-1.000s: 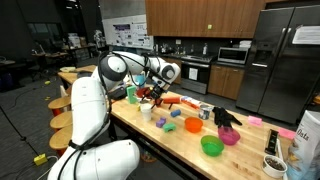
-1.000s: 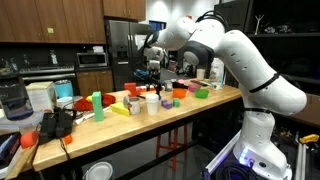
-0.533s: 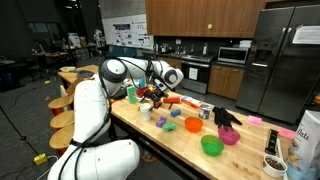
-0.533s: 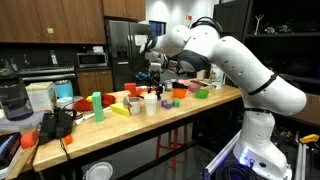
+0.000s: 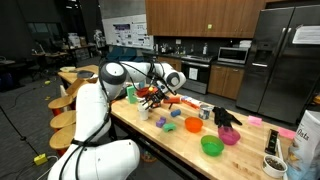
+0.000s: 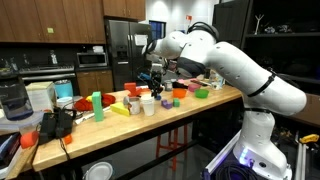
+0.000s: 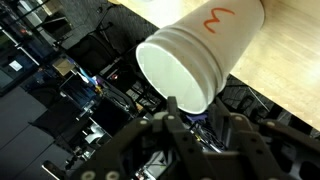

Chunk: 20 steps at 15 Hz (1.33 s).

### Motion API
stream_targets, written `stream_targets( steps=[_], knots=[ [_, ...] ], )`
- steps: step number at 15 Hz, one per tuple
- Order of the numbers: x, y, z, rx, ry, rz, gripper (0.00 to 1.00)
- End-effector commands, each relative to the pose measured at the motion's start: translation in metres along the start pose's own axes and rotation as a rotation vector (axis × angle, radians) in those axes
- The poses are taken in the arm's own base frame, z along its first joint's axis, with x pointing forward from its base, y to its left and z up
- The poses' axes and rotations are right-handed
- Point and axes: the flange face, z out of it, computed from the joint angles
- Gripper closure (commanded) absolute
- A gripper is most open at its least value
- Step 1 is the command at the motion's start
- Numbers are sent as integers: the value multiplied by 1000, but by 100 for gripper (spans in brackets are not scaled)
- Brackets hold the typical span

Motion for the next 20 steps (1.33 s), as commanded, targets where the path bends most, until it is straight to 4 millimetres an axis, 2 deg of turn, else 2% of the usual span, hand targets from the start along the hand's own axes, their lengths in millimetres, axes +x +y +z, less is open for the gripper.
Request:
stream_targets(
  steps=[1,3,14,15,16,20],
  knots=[
    [6,-3,-4,-28,-8,15,94],
    [8,-4,-5,-35,-5,22,100],
    [10,2,-25,8,-23,20,100],
    [9,6,-29,25,-38,13,74],
    [9,11,-33,45,-42,7,74],
    [10,25,-48,95,-67,-18,50]
  ],
)
